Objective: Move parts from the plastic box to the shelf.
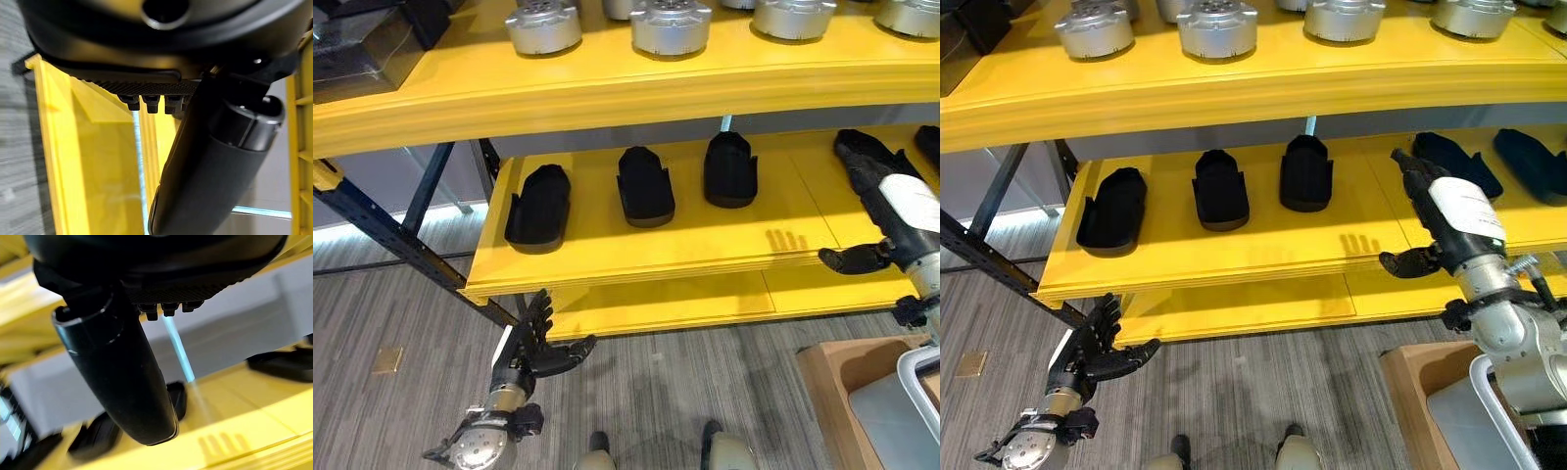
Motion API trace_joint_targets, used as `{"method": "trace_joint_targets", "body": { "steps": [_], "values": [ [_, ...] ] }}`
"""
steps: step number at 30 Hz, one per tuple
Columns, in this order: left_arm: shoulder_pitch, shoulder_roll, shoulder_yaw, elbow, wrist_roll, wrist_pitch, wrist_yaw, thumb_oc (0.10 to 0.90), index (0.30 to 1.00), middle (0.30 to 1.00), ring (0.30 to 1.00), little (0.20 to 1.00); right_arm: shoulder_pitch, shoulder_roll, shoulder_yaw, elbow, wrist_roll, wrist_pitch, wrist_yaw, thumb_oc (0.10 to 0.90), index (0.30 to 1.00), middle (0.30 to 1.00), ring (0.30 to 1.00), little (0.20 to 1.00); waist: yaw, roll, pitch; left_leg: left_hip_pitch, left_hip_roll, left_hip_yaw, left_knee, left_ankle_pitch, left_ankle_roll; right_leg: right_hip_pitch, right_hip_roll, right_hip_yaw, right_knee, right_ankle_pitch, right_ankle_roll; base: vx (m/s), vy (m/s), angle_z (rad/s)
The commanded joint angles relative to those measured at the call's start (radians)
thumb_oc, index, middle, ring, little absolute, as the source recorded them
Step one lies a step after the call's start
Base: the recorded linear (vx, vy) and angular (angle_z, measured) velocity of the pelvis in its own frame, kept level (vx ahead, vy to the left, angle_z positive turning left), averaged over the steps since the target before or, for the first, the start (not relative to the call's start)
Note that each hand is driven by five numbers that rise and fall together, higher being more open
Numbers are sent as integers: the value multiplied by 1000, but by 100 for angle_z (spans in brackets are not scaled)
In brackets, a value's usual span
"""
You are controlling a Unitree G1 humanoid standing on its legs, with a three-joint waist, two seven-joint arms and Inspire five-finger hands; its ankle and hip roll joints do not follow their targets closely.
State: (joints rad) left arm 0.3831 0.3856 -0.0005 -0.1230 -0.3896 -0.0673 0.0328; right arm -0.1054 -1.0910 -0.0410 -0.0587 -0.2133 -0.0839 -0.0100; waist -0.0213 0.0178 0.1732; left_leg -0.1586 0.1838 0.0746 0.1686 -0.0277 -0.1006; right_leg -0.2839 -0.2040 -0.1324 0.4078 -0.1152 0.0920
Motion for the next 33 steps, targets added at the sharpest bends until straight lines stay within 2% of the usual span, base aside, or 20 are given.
{"method": "trace_joint_targets", "body": {
  "steps": [1,4,9,15,20,33],
  "values": [
    [-46,94,31,-118,-31,-80,2,900,1000,1000,1000,1000,-264,-93,40,39,67,-21,-26,900,1000,1000,1000,1000,32,-31,18,-7,36,4,-3,26,34,119,-21,27,-118,-4,36,-63,-2,8],
    [-44,101,30,-121,-35,-82,3,900,1000,1000,1000,1000,-343,-118,112,65,80,-21,-24,900,1000,1000,1000,1000,35,-26,28,-18,34,3,-8,33,34,103,-20,27,-113,-3,34,-53,-4,2],
    [-45,131,19,-129,-60,-91,12,900,1000,1000,1000,1000,-550,-162,294,135,117,-17,-24,900,1000,1000,1000,1000,54,-17,63,-50,31,-4,-19,56,33,55,-18,27,-92,0,29,-72,-8,4],
    [-45,137,15,-130,-81,-100,21,900,1000,1000,1000,1000,-730,-170,444,219,143,-8,-37,900,1000,1000,1000,1000,64,-7,97,-71,28,-8,-17,67,30,25,-23,25,-64,-7,26,-48,-14,5],
    [-51,146,9,-128,-98,-106,37,900,1000,1000,1000,1000,-945,-167,602,312,145,5,-68,900,1000,1000,1000,1000,75,3,124,-88,25,-9,-24,83,27,-8,-25,31,-41,-8,24,-47,-15,0],
    [-61,148,4,-124,-118,-123,67,900,1000,1000,1000,1000,-1266,-132,820,451,128,20,-121,900,1000,1000,1000,1000,85,14,163,-116,22,-14,-26,99,24,-57,-23,33,1,-14,18,-23,-7,1]
  ]
}}
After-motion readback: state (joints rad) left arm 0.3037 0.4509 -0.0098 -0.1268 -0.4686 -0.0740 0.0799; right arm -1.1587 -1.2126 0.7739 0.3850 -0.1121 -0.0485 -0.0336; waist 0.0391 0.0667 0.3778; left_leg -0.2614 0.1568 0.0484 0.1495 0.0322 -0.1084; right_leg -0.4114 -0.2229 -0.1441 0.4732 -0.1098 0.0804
